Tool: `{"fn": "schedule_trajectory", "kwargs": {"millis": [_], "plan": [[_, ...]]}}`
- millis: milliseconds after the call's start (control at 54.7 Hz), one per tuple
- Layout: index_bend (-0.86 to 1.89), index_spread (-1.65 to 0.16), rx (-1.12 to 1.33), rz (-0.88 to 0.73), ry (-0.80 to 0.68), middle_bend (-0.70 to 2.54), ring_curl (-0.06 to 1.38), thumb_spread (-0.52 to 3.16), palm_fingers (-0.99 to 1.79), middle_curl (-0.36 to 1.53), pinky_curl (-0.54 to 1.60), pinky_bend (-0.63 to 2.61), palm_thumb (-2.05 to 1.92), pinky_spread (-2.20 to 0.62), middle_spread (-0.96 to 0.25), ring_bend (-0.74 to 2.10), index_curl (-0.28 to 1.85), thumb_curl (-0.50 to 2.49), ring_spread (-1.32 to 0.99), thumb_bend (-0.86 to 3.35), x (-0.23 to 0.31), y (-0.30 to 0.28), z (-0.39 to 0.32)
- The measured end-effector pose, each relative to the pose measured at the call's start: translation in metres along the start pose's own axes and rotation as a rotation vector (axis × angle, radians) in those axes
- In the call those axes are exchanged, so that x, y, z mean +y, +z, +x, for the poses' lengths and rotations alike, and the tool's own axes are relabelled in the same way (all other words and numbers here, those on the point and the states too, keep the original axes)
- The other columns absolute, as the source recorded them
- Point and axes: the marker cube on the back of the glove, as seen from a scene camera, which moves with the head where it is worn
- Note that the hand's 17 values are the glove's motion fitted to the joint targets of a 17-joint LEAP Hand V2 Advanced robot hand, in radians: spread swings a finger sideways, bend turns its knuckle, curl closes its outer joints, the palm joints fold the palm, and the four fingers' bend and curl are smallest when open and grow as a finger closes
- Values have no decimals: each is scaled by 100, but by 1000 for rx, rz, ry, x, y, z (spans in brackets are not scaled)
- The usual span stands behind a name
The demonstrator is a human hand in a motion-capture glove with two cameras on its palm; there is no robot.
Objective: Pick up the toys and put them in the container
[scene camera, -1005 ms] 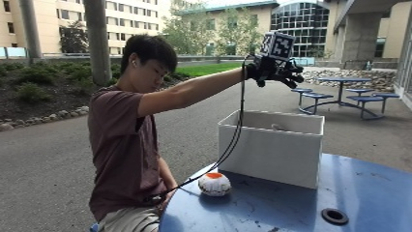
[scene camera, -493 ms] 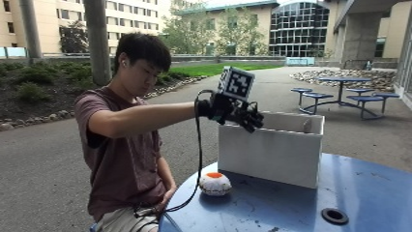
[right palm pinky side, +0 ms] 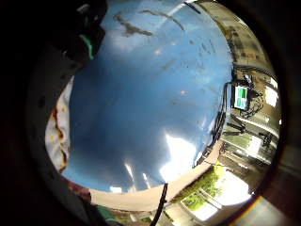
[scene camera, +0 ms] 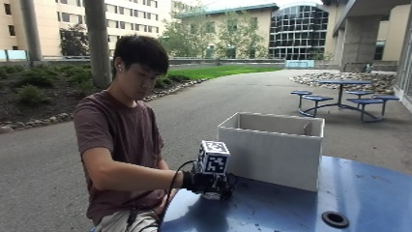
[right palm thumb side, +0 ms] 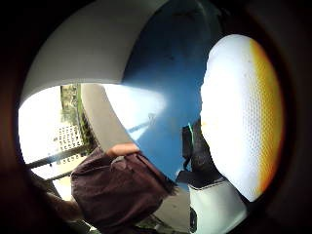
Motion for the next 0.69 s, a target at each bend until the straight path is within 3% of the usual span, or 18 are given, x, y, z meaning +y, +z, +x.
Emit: {"fn": "schedule_trajectory", "kwargs": {"millis": [183,292,329,384,420,694], "plan": [[70,-6,-82,38,-43,93,54,150,152,52,32,85,92,-41,-16,106,41,67,-30,47,-18,-8,-2],[86,-3,-103,30,-40,109,59,142,141,58,37,94,94,-41,-16,121,49,77,-28,45,-21,-26,0],[95,-5,-115,37,-34,92,61,131,114,54,39,101,88,-40,-21,123,53,80,-30,39,-21,-43,2],[99,-6,-125,51,-35,116,63,120,122,62,41,101,83,-40,-20,123,56,86,-31,33,-19,-71,5],[103,-9,-121,60,-31,115,65,112,103,63,43,102,76,-40,-22,125,60,88,-34,27,-18,-88,6],[112,-18,-13,208,53,126,74,82,72,77,55,121,62,-39,-27,135,79,100,-42,10,-26,-313,-3]]}}
